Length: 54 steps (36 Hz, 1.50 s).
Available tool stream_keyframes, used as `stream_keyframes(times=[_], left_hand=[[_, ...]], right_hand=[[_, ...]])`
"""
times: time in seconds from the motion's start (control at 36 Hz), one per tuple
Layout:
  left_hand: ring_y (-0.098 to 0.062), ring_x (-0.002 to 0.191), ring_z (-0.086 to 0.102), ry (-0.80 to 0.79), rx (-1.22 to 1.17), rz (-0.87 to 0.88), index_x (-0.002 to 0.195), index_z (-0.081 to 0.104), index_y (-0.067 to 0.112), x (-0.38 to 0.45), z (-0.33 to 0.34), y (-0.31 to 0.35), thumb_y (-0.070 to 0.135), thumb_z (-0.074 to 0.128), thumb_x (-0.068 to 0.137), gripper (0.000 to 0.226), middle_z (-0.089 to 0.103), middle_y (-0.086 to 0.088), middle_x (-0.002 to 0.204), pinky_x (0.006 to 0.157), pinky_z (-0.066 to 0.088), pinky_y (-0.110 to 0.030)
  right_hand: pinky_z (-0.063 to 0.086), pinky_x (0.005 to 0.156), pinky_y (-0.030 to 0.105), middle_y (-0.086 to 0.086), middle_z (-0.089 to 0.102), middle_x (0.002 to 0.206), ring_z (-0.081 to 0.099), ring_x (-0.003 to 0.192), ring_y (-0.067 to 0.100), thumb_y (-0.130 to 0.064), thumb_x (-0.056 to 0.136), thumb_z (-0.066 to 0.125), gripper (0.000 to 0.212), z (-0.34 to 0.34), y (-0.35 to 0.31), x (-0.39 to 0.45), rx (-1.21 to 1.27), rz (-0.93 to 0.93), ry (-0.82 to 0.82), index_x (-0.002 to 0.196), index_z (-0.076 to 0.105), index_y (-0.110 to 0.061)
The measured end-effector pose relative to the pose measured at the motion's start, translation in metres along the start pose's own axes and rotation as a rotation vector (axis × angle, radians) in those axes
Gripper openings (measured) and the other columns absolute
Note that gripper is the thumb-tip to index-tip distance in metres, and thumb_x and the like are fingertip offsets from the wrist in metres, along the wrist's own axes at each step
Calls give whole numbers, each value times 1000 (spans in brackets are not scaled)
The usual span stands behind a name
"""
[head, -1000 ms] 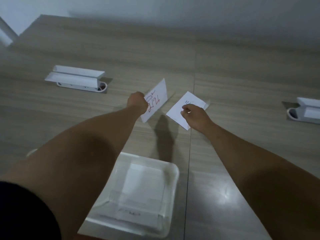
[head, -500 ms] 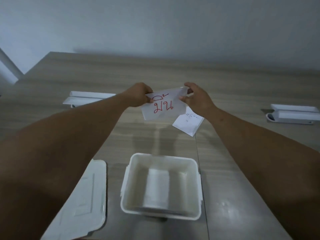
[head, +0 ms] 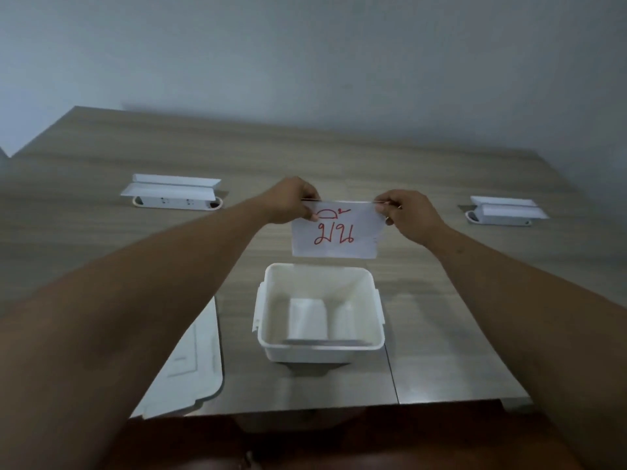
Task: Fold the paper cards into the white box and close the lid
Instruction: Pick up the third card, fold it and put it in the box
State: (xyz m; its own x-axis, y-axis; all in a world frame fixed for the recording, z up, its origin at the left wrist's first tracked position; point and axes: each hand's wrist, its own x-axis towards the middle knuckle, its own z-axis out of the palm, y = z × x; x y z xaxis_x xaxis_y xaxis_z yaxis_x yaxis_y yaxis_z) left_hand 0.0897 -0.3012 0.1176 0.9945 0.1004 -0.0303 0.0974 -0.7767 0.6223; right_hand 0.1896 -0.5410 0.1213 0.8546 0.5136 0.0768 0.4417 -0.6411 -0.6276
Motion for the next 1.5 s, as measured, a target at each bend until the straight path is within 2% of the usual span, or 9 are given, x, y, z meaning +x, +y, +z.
stream_keyframes(times=[0.06, 0.17, 0.53, 0.64, 0.83, 0.92, 1.06, 1.31, 1.5], left_hand=[[-20, 84, 64, -8, -16, -12, 98, 75, 4, -15, 9, 0, 14, 82, 70, 30, 74, -11, 97, 74, 45, -25], [-17, 86, 61, -34, -20, -64, 100, 74, 7, -48, 35, -3, 14, 75, 78, 22, 73, -10, 101, 74, 42, -24], [-21, 99, 59, -220, 62, -157, 110, 70, 8, -129, 124, -30, 22, 61, 93, 24, 69, -7, 113, 81, 37, -22], [-24, 101, 60, -270, 100, -180, 108, 70, 9, -129, 136, -37, 27, 60, 93, 26, 69, -8, 112, 82, 40, -26], [-20, 92, 61, -601, 273, -192, 98, 72, 10, -104, 129, -41, 40, 55, 92, 35, 73, -4, 107, 89, 46, -30], [-22, 83, 71, -602, 164, -184, 98, 73, 6, -79, 117, -45, 33, 56, 91, 33, 78, -7, 96, 85, 53, -29], [-19, 73, 69, -273, -126, -133, 99, 72, 5, -18, 82, -51, 27, 60, 91, 27, 76, -11, 90, 77, 56, -31], [-22, 68, 63, -114, -133, -262, 96, 72, -2, 66, 50, -64, 19, 58, 89, 26, 74, -16, 86, 57, 46, -22], [-24, 84, 67, -95, -79, -296, 95, 75, 5, 104, 67, -68, 17, 57, 87, 23, 76, -15, 96, 77, 47, -23]], right_hand=[[45, 55, 2, 7, 69, 94, 59, 71, 13, -13, 92, 60, 18, 2, 5, -15, 8, 5, -44, 103, 73, -8], [51, 78, 28, 4, 70, 93, 61, 78, 17, -13, 92, 60, 20, 19, 17, -54, 12, 24, -108, 104, 75, -6], [39, 72, 15, 6, 72, 113, 60, 88, 12, -15, 90, 64, 22, 91, 72, -151, 80, 151, -194, 108, 75, -11], [40, 85, 21, 3, 73, 115, 64, 105, 16, -18, 91, 63, 22, 97, 78, -151, -15, 119, -245, 110, 74, -13], [50, 93, 27, -5, 74, 109, 65, 103, 13, -16, 82, 69, 23, 93, 63, -111, -333, 65, -720, 104, 76, -20], [54, 78, 28, -6, 77, 96, 69, 86, 11, -21, 79, 69, 23, 88, 51, -84, -281, 188, -834, 101, 76, -23], [46, 60, 26, 2, 76, 88, 65, 73, 17, -20, 86, 62, 18, 77, 40, -34, -125, 286, -655, 100, 72, -17], [50, 58, 29, 8, 75, 85, 64, 66, 18, -19, 86, 58, 19, 46, 49, 15, -49, 347, -412, 99, 70, -13], [52, 58, 29, 11, 76, 86, 62, 63, 19, -17, 85, 55, 19, 39, 76, 46, -66, 438, -346, 96, 70, -13]])
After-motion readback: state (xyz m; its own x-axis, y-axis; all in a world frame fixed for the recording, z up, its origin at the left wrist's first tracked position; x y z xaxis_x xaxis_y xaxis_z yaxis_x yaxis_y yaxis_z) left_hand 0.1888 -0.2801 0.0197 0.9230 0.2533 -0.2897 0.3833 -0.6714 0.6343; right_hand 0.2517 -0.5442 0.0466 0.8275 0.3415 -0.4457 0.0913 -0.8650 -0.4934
